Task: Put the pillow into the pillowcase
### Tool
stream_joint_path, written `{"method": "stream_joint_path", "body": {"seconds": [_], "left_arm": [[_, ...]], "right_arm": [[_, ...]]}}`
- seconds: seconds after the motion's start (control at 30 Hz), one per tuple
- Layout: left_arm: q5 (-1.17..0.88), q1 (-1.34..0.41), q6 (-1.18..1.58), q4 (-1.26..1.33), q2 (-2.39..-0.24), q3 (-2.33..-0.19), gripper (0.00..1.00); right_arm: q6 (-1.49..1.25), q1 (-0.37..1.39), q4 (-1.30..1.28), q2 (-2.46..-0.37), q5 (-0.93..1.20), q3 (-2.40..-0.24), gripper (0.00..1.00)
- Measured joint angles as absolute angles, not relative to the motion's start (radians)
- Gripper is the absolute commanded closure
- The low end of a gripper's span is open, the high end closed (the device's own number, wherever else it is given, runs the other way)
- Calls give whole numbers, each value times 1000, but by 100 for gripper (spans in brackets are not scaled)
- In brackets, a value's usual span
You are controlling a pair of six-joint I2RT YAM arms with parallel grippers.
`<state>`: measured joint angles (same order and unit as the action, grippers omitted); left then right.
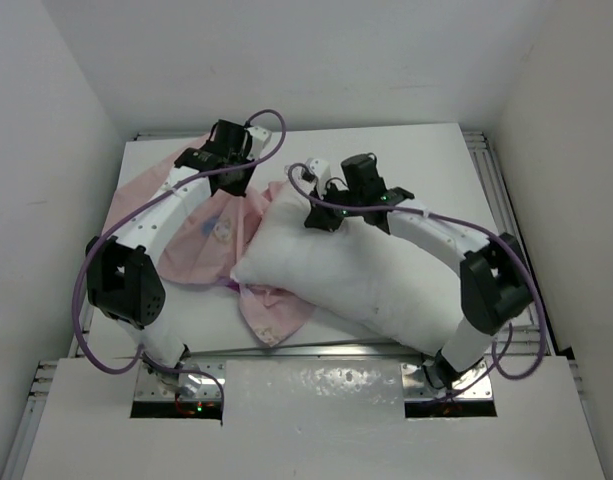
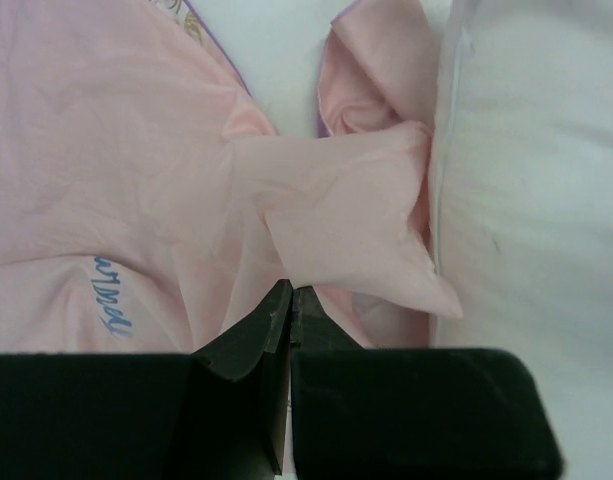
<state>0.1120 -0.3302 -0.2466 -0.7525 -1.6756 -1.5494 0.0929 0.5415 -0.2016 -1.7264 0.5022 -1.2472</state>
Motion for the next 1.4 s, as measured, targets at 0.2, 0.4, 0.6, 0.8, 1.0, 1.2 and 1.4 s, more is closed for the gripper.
{"method": "stream_joint_path", "body": {"seconds": [0.2,0.4,0.6,0.8,1.0,1.2,1.4], "left_arm": [[80,-330,-246,-757,-1675,-1547,100],[32,-330,-254,-760,-1639,-1547,100],[169,-330,-265,-759,-1636,-1547,100],[196,-326,-283,-750,-1667,-1547,100],[182,-326,-287,-737,-1669,-1567,100],[99,-326,-304,-745,-1657,-1563,100],[80,-326,-380,-762,-1512,-1402,100]], "right_arm": [[151,662,-114,-1473,651,-1006,100],[234,690,-261,-1545,798,-1069,100],[309,690,-352,-1538,830,-1086,100],[326,696,-446,-1411,843,-1040,100],[337,728,-501,-1406,850,-1025,100],[202,730,-324,-1477,786,-1007,100],[43,675,-171,-1574,744,-1049,100]]}}
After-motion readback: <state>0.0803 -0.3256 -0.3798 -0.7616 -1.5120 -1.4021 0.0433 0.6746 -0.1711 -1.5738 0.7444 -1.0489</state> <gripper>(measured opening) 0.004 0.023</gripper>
